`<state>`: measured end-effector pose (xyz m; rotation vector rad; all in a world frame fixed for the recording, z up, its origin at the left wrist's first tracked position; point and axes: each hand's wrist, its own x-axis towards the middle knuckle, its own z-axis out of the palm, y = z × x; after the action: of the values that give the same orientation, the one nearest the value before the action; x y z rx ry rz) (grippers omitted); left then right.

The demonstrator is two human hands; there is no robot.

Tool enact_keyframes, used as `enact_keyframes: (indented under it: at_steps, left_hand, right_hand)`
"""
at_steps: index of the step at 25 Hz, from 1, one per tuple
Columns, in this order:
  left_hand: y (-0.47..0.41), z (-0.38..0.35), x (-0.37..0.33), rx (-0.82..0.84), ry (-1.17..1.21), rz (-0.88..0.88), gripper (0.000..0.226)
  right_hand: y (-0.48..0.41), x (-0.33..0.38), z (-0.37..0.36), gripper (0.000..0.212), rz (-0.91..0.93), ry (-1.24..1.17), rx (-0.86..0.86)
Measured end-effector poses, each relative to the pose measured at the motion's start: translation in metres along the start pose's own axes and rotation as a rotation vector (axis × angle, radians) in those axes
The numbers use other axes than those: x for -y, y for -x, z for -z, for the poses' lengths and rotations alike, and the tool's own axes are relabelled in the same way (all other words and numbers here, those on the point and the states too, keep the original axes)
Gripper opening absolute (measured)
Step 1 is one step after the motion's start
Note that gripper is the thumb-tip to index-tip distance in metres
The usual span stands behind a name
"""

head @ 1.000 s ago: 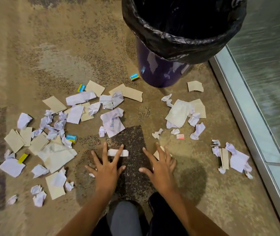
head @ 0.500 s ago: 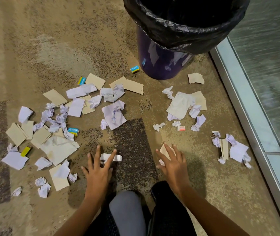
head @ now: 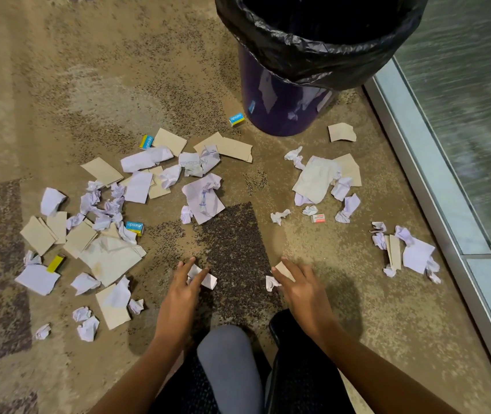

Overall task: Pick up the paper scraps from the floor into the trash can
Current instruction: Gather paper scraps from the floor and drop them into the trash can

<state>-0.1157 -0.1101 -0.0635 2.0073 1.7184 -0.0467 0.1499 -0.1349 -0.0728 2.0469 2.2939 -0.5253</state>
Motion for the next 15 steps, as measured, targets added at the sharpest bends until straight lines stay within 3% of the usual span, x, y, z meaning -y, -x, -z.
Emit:
enact_keyframes:
  at_steps: [4, 8, 11, 15]
  left_hand:
    - [-0.005, 0.004, 0.001, -0.01, 0.018, 0.04, 0.054]
    - [-0.016, 0.013, -0.007, -0.089, 0.099, 0.083, 0.028]
    - [-0.022, 0.017, -0.011, -0.116, 0.152, 0.092, 0.024]
    - [-0.023, 0.019, -0.01, -0.15, 0.238, 0.132, 0.025]
  right_hand:
    - [-0.004, 0.025, -0.001, 0.059, -0.023, -0.006, 0.029]
    - [-0.008, 0.043, 0.002, 0.058, 0.124, 0.089, 0.057]
    - [-0.013, 0.046, 0.006, 0.057, 0.247, 0.081, 0.046]
    - [-0.02, 0.037, 0.013, 0.037, 0.299, 0.065, 0.068]
